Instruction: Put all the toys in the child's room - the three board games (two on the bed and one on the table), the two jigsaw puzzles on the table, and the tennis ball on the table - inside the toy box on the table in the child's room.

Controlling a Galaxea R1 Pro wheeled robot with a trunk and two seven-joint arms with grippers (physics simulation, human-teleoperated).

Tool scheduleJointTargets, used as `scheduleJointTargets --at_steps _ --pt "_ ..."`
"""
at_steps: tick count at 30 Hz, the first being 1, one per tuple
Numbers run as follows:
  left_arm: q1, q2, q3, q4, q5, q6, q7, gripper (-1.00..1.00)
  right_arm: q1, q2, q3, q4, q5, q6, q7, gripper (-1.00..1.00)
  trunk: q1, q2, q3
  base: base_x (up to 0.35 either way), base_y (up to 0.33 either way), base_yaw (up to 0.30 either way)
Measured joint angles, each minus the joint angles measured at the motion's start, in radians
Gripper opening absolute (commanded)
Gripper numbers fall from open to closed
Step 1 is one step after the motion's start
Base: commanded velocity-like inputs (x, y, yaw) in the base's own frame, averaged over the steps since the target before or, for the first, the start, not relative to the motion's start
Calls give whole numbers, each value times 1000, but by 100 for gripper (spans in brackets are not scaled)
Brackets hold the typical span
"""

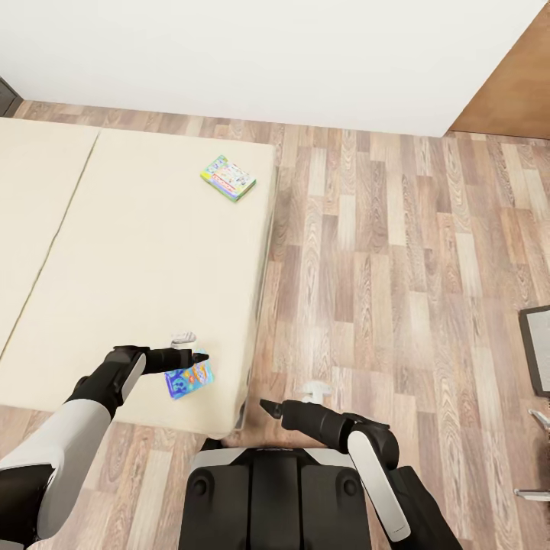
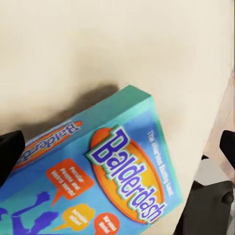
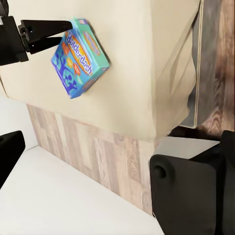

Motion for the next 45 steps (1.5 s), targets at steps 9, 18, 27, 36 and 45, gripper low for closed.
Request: scheduleJointTargets --at_steps 9,18,27,36,45 --pt "0 0 0 0 -1 0 0 100 -1 0 0 -1 0 0 0 100 0 0 0 0 -61 0" --pt "0 0 0 0 -1 0 0 100 -1 0 0 0 0 0 0 100 0 0 0 0 -5 0" --pt "0 0 0 0 -1 0 0 100 -1 -1 0 0 0 0 0 100 0 0 0 0 0 0" --pt "0 4 0 0 0 0 -1 100 -1 0 0 0 0 0 0 100 0 0 0 0 0 0" --pt "0 16 9 -9 1 30 -6 100 -1 0 0 0 0 0 0 100 0 0 0 0 0 0"
